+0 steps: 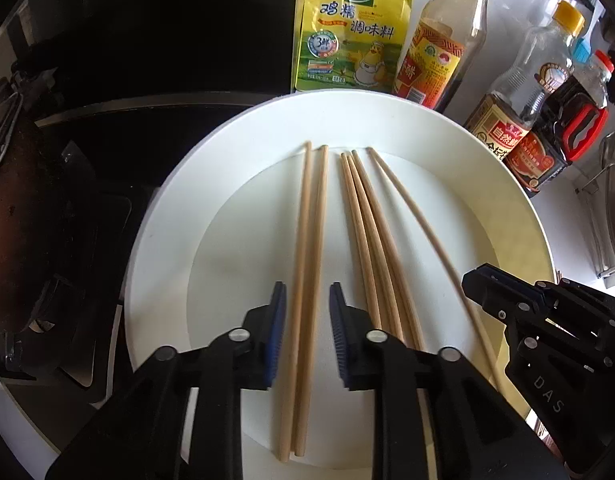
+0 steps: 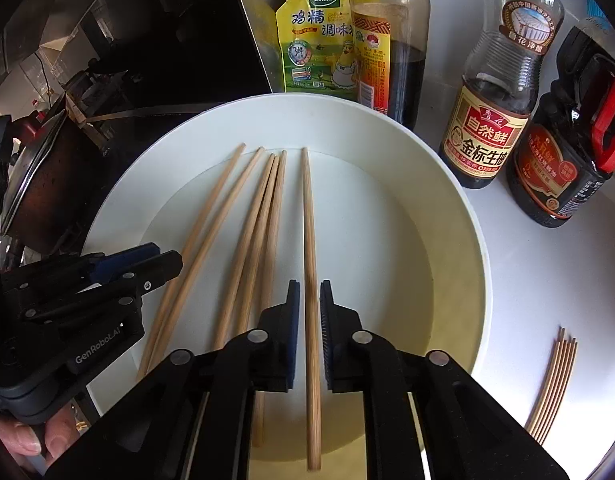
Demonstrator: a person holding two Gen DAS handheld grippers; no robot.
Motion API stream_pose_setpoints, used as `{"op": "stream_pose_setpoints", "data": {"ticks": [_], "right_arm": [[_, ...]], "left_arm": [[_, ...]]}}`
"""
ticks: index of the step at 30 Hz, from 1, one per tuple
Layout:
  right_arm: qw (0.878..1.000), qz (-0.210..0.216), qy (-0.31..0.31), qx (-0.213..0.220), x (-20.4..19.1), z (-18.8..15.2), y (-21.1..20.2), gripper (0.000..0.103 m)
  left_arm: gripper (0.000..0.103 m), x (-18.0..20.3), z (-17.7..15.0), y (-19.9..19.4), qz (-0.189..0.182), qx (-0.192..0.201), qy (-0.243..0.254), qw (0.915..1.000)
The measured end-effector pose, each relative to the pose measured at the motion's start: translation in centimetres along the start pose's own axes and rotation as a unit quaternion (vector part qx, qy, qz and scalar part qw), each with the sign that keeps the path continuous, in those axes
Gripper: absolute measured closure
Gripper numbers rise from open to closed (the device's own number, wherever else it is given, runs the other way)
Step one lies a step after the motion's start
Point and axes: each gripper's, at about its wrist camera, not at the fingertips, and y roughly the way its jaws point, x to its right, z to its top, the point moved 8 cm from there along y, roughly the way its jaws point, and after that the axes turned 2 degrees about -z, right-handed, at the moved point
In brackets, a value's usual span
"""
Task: Organize utensils
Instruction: 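Open the right tool while the left tool releases its chopstick into the basin, then withdraw both open tools back toward the remaining chopsticks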
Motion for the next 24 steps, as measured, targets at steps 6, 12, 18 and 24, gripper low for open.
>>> {"op": "stream_pose_setpoints", "data": {"ticks": [6,12,18,24], "right_arm": [[1.0,-0.005,-0.001,0.015,0.5,-0.1,-1.4,0.082],[0.999,-0.001,0.001,0.034,0.4,-0.9,-3.5,0.08],[0.999,0.002,0.005,0.048,0.3,-2.1,-5.6,0.075],[0.998,0.004,0.011,0.058,0.6,-3.8,-7.8,0.073]], "left_arm": [[0.038,-1.0,0.3,-2.1,0.015,0.028,-0.014,0.9994],[0.033,-1.4,-0.5,-4.0,0.023,0.042,-0.019,0.9987],[0.031,-1.3,-1.9,-6.0,0.026,0.052,-0.022,0.9981],[0.03,-0.5,-3.3,-8.0,0.027,0.062,-0.022,0.9975]]}}
